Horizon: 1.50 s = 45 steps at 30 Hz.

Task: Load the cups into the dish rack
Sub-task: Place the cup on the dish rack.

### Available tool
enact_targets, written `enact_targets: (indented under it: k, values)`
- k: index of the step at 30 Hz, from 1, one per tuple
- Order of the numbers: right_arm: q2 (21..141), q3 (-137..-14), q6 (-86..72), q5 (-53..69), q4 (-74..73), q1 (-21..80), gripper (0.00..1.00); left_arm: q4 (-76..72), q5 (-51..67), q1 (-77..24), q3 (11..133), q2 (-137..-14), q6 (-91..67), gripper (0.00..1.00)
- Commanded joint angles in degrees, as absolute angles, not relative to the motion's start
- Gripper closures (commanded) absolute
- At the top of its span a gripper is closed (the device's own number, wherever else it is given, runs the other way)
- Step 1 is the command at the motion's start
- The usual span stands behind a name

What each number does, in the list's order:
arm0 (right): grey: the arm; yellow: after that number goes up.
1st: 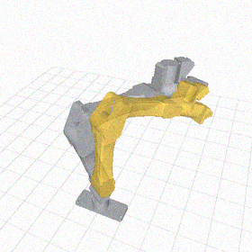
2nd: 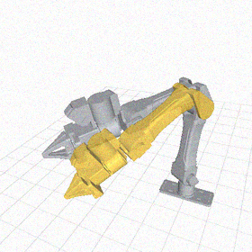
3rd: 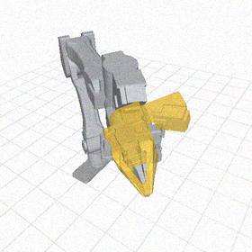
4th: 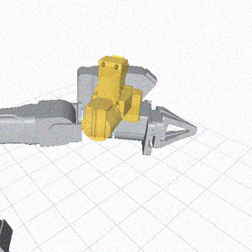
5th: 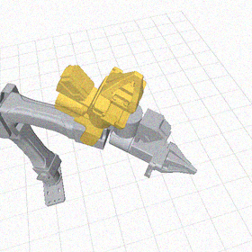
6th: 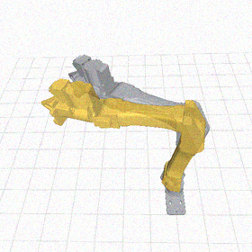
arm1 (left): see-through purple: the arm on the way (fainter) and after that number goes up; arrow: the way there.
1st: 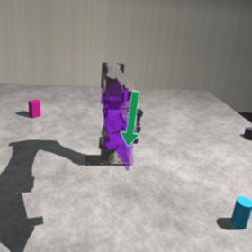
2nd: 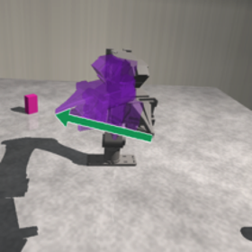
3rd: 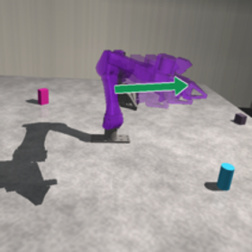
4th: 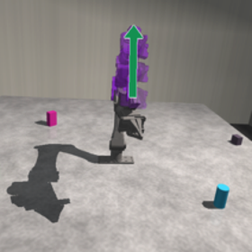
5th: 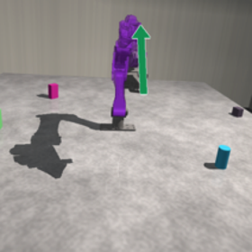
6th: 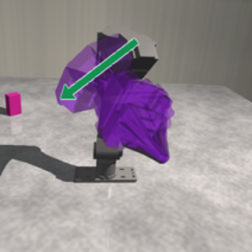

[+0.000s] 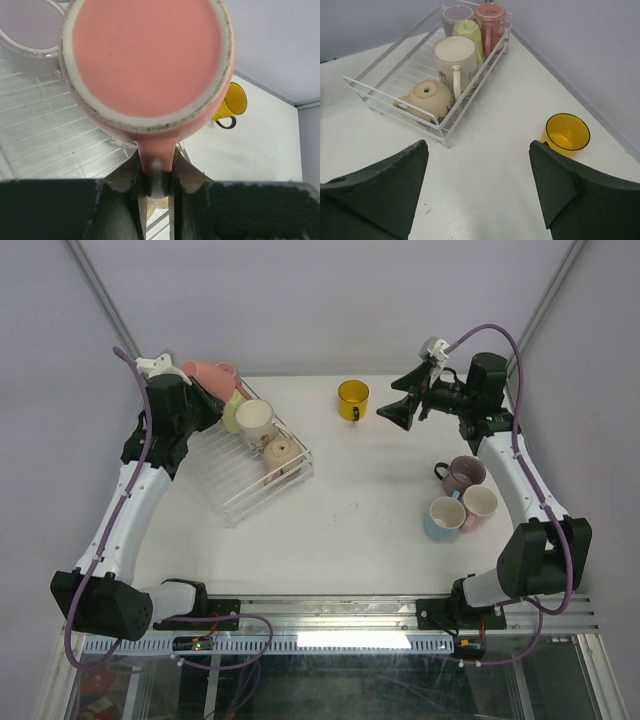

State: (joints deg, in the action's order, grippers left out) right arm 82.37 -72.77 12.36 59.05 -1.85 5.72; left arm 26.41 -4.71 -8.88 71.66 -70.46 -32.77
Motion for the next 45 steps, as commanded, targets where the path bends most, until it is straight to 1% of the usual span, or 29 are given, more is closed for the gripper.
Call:
enact_targets:
  k: [1,9,17,22,28,32,38,45]
  values:
    - [83.36,-77.22,21.14,56.04,-7.06,7.35,0.16,19.78,-7.75,-8.48,72.18,-66.14,-29.14,1.00]
    - [85.29,-79.52,24.29,52.76,-9.86,9.60,0.16,19.63,-8.30,-7.77,69.79,-66.52,-28.87,1.00]
    - [86.28,-79.53,26.81,52.08,-10.51,10.14,0.15,19.43,-3.99,-6.27,68.23,-68.75,-30.22,1.00]
    - [86.47,-79.24,28.29,51.78,-11.14,10.11,0.15,19.60,-4.10,-5.57,67.28,-69.40,-31.52,1.00]
    - [85.87,-77.26,28.87,51.85,-9.86,10.06,0.15,23.71,-8.22,-5.03,68.05,-71.45,-31.73,1.00]
    - [86.02,-76.37,28.47,51.95,-8.81,9.94,0.14,24.35,-10.26,-4.28,66.50,-72.87,-31.93,1.00]
    - [86.22,-75.24,26.64,52.09,-6.84,9.93,0.14,24.11,-11.73,-3.01,66.69,-79.17,-32.91,1.00]
    - [85.84,-74.12,24.67,51.55,-4.84,9.76,0.13,21.33,-17.93,-3.07,67.46,-85.95,-34.99,1.00]
